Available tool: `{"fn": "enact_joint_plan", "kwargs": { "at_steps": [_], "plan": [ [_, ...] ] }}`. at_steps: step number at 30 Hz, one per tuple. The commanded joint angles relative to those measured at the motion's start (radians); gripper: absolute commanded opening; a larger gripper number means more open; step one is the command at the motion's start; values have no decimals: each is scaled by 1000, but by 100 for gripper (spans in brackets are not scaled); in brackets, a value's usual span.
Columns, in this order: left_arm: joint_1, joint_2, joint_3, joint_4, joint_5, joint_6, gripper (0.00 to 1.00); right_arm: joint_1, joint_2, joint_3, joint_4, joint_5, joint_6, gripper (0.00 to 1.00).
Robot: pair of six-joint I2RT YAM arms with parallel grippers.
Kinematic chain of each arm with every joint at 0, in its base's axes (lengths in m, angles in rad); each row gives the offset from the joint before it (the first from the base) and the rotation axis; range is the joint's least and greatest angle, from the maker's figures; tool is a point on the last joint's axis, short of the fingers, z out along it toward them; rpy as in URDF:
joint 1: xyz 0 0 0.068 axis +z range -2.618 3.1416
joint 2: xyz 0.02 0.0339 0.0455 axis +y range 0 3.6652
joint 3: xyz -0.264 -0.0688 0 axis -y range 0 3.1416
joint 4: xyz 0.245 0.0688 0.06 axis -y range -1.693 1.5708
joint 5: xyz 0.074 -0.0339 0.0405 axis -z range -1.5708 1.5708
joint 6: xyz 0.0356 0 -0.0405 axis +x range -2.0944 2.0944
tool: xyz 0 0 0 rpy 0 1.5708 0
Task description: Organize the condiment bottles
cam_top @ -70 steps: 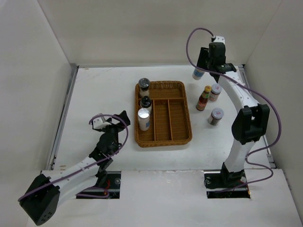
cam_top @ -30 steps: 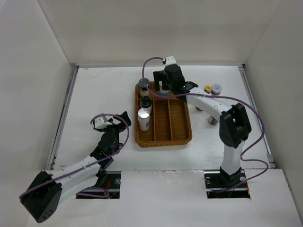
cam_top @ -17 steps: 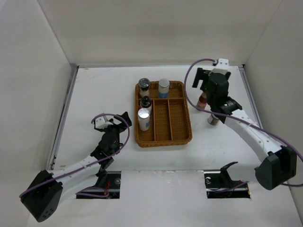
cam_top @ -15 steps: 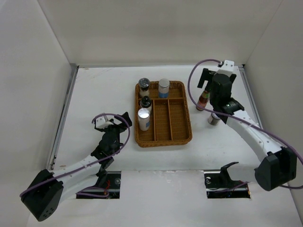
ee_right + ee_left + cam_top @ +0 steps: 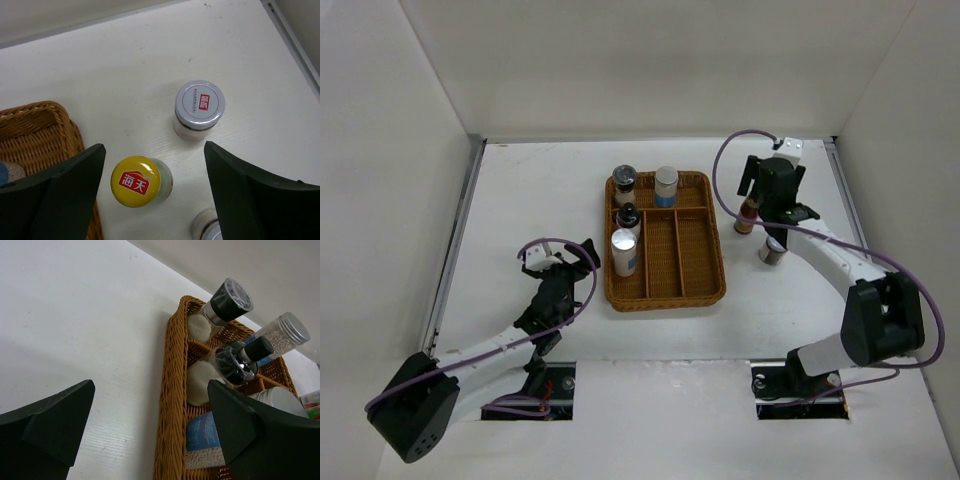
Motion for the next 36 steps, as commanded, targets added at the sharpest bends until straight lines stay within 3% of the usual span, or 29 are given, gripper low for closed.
{"fn": "enact_joint_plan", "kwargs": {
  "at_steps": [1,5,7,9,11,19,24,30,36],
  "plan": [
    [7,-2,22,49,12,-4,100,2,22,-3,81,-26,22,83],
    [9,17,27,49,12,-5,100,2,55,3,81,-26,25,59],
    [9,16,25,49,12,-8,100,8,62,6,81,-19,18,57],
    [9,21,30,52,12,-8,100,18,64,6,83,-5,19,45],
    [10,33,31,55,12,-7,100,22,49,-4,106,24,21,39],
    [10,50,30,61,24,-13,100,106,-115,48,164,118,-82,34],
    [10,60,30,78,26,-14,100,241,-168,103,117,118,-105,35],
    [12,44,18,78,9,-25,100,431,-114,172,121,86,-81,35],
    [15,37,8,79,4,-42,100,508,4,265,133,12,-55,35]
  ]
}}
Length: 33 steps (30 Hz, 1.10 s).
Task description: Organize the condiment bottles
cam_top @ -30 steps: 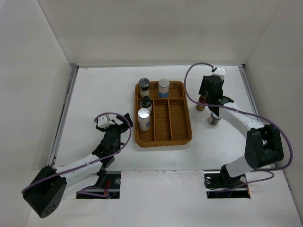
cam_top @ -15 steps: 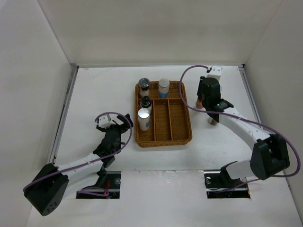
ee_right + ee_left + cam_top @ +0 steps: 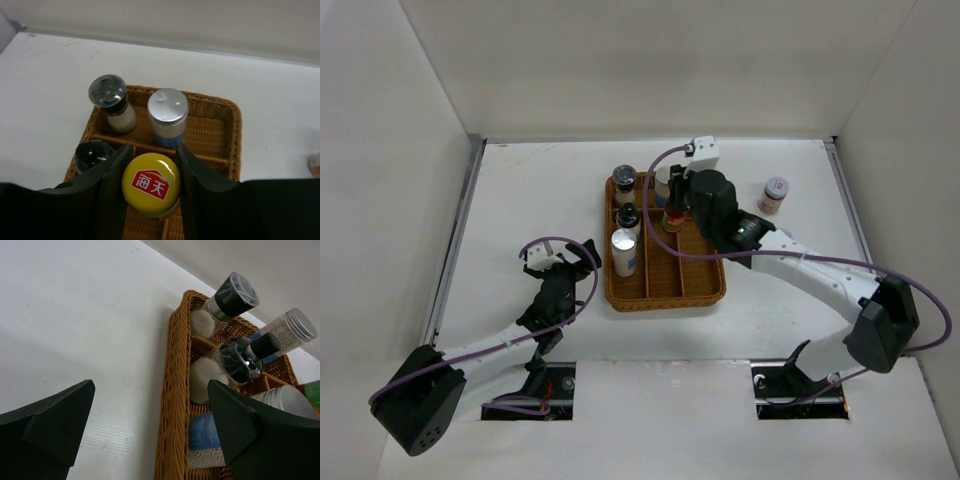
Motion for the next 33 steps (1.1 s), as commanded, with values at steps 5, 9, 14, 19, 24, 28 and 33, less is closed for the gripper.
{"fn": "enact_joint_plan", "kwargs": {
  "at_steps": [5,9,14,19,24,28,33],
  "plan": [
    [7,-19,3,54,-1,-23,100,22,104,118,152,-54,24,35],
    [8,-14,0,54,-1,-25,100,24,164,115,172,-57,41,35],
    [7,-10,1,54,-1,-25,100,38,214,53,236,-46,42,36],
    [8,-5,3,54,2,-28,100,58,228,-3,255,-22,53,48],
    [10,3,5,54,7,-31,100,64,195,-36,249,-17,59,74],
    [11,10,5,58,8,-31,100,64,94,-69,235,-11,64,89],
    [11,-1,5,58,9,-31,100,3,-165,-205,200,17,117,95]
  ]
}}
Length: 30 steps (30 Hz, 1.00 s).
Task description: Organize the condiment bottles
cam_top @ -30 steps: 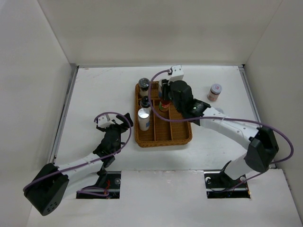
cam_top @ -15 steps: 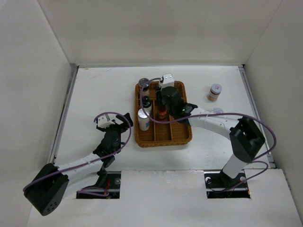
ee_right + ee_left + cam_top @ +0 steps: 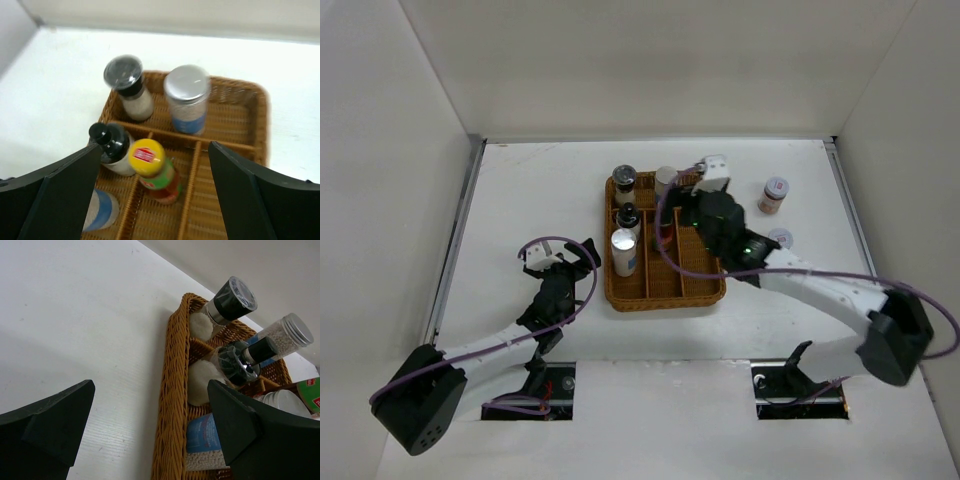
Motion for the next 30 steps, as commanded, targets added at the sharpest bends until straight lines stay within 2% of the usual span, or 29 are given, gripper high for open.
{"fn": "enact_joint_plan", "kwargs": {
  "at_steps": [1,5,8,12,17,21,24,30],
  "plan": [
    [7,-6,3,47,8,-10,100,-70,-222,-86,30,63,68,94],
    [-1,-27,0,47,8,-12,100,-237,-403,-257,-69,178,169,92],
    [-1,-33,-5,43,8,-14,100,-379,-459,-340,-249,203,300,96],
    [-7,-44,-6,43,8,-14,100,-504,-428,-383,-326,194,331,100],
    [-16,-41,-6,43,8,-15,100,-538,-327,-381,-340,212,334,100],
    [-16,-18,-3,47,8,-15,100,-544,-220,-372,-306,145,334,100],
    [-16,-26,-5,46,8,-15,100,-574,-163,-371,-231,125,325,91],
    [-10,-4,1,47,8,-15,100,-607,-135,-364,-52,131,251,53]
  ]
}}
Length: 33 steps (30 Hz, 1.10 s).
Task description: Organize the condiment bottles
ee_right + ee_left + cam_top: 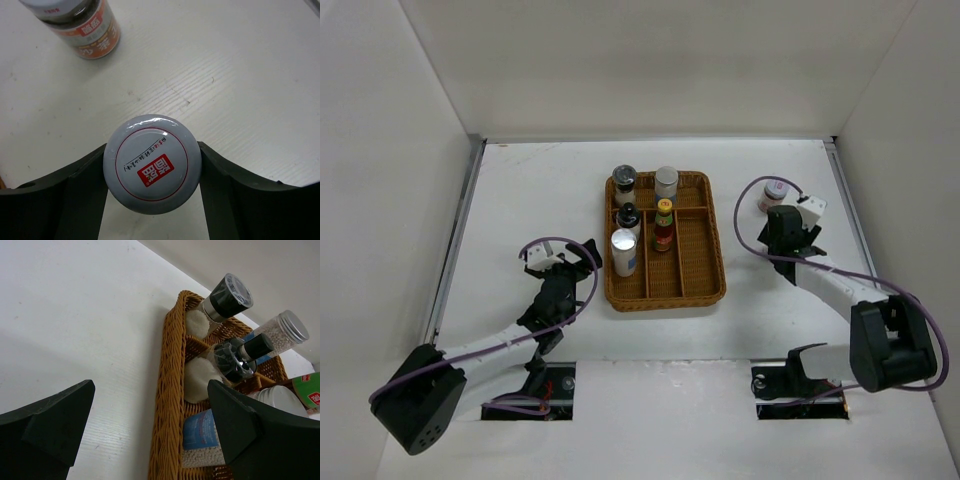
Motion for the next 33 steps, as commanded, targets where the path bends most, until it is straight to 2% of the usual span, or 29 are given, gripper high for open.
{"fn": "enact_joint_plan", "kwargs": {
  "at_steps": [1,3,7,11,16,21,33],
  "plan": [
    [4,-4,2,45,6,-12,100,16,-31,30,180,24,-64,51],
    [7,6,6,45,6,-12,100,85,-79,56,177,66,-123,47],
    [6,17,8,46,9,-17,100,252,-145,148,163,76,-191,46],
    [7,29,14,46,14,-17,100,355,-105,219,190,41,-171,48],
    [6,17,13,46,18,-17,100,394,36,303,253,-99,-112,48],
    [4,3,8,45,18,-17,100,402,151,363,278,-159,-82,49],
    [1,26,14,46,23,-17,100,425,303,388,270,-90,-97,51]
  ]
}}
